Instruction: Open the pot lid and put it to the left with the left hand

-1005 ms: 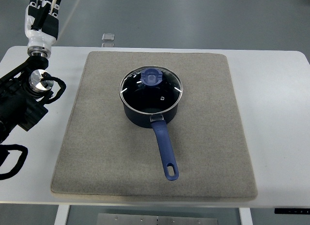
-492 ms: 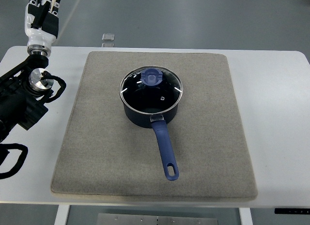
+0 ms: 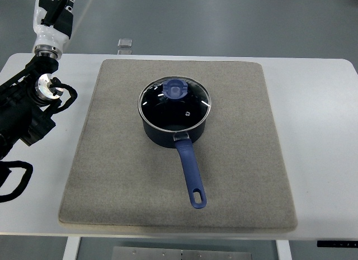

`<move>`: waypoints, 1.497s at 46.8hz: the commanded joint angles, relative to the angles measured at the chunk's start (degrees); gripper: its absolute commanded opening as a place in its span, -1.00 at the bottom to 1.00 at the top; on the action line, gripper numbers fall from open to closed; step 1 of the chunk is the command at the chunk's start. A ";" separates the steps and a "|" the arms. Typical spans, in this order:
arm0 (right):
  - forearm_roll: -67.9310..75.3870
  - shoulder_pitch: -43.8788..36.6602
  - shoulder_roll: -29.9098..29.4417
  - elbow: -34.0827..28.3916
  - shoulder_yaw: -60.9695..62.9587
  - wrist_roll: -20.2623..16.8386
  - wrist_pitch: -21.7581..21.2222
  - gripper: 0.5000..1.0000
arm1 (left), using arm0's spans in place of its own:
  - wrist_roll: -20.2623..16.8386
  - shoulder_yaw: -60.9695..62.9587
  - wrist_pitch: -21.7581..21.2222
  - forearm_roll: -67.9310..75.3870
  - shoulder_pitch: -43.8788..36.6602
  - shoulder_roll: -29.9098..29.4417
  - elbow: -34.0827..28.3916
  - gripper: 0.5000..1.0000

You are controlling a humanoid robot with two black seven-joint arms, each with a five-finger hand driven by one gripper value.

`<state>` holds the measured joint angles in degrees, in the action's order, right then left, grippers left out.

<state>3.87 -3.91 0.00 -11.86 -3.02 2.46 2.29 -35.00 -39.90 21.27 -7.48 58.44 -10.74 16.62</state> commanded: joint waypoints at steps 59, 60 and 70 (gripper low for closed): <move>0.00 0.05 0.00 0.00 -0.05 0.00 0.00 0.66 | 0.00 51.49 2.37 9.92 21.01 -0.08 0.17 0.96; 0.00 0.05 0.00 0.00 -0.05 0.00 0.00 0.66 | 0.00 52.20 3.07 11.15 21.53 -0.08 0.17 0.96; 0.00 -0.04 0.00 0.00 -0.05 0.00 0.00 0.66 | 0.00 53.00 9.49 27.76 25.40 0.01 0.17 0.96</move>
<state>3.87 -3.91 0.00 -11.87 -3.06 2.46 2.29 -35.00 13.14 29.13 15.18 82.72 -10.72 16.80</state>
